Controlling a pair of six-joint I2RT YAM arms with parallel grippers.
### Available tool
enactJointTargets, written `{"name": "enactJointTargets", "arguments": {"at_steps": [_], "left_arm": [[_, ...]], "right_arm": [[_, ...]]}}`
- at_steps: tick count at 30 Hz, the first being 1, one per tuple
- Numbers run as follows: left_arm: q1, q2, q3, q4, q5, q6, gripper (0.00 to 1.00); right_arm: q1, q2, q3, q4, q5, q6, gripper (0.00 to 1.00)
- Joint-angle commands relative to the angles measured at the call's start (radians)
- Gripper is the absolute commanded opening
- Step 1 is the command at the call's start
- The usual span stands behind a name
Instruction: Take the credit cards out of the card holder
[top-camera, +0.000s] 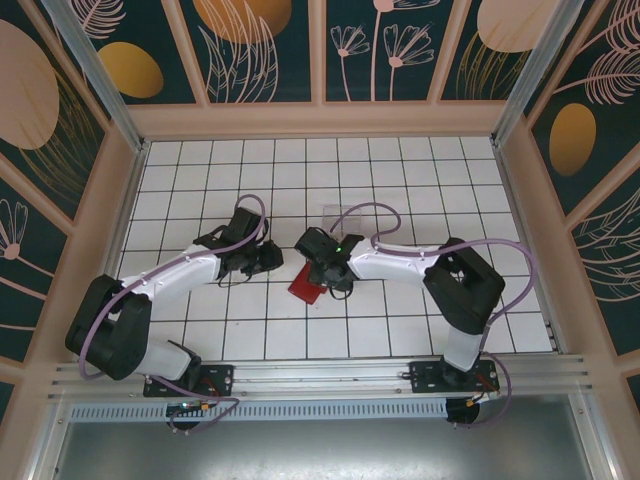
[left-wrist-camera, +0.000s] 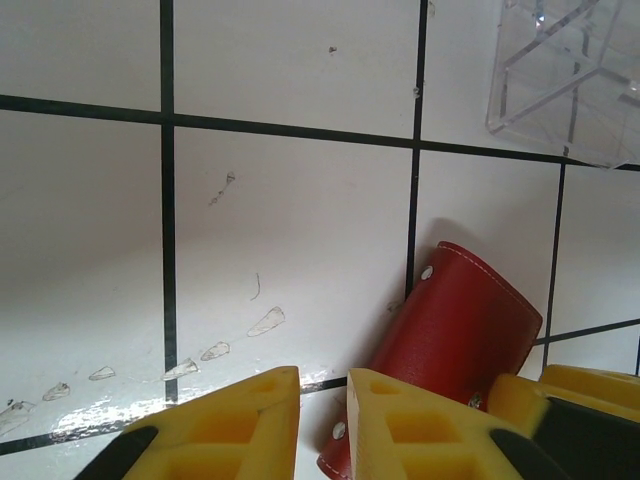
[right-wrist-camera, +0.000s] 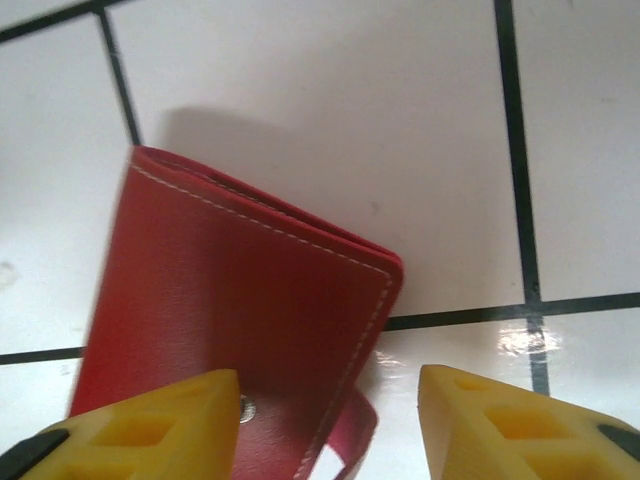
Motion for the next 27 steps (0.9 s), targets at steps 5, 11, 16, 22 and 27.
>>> {"name": "enactJointTargets", "arguments": {"at_steps": [5, 11, 16, 22, 27], "left_arm": [[-0.006, 0.005, 0.03, -0.034, -0.015, 0.025, 0.22], [-0.006, 0.003, 0.027, -0.031, -0.016, 0.02, 0.22], [-0.007, -0.006, 0.027, -0.032, -0.019, 0.014, 0.22], [-0.016, -0.009, 0.025, -0.038, -0.017, 0.021, 0.24], [-0.041, -0.001, 0.029, -0.038, -0.012, 0.029, 0.29]], "right_arm": [[0.007, -0.047, -0.007, -0.061, 0.012, 0.047, 0.39], [0.009, -0.077, -0.048, -0.033, 0.017, 0.057, 0.23], [0.009, -0.073, -0.058, -0.01, 0.006, 0.058, 0.16], [0.009, -0.092, -0.065, 0.041, 0.025, 0.034, 0.05], [0.007, -0.138, -0.075, 0.124, 0.055, -0.021, 0.0]]}}
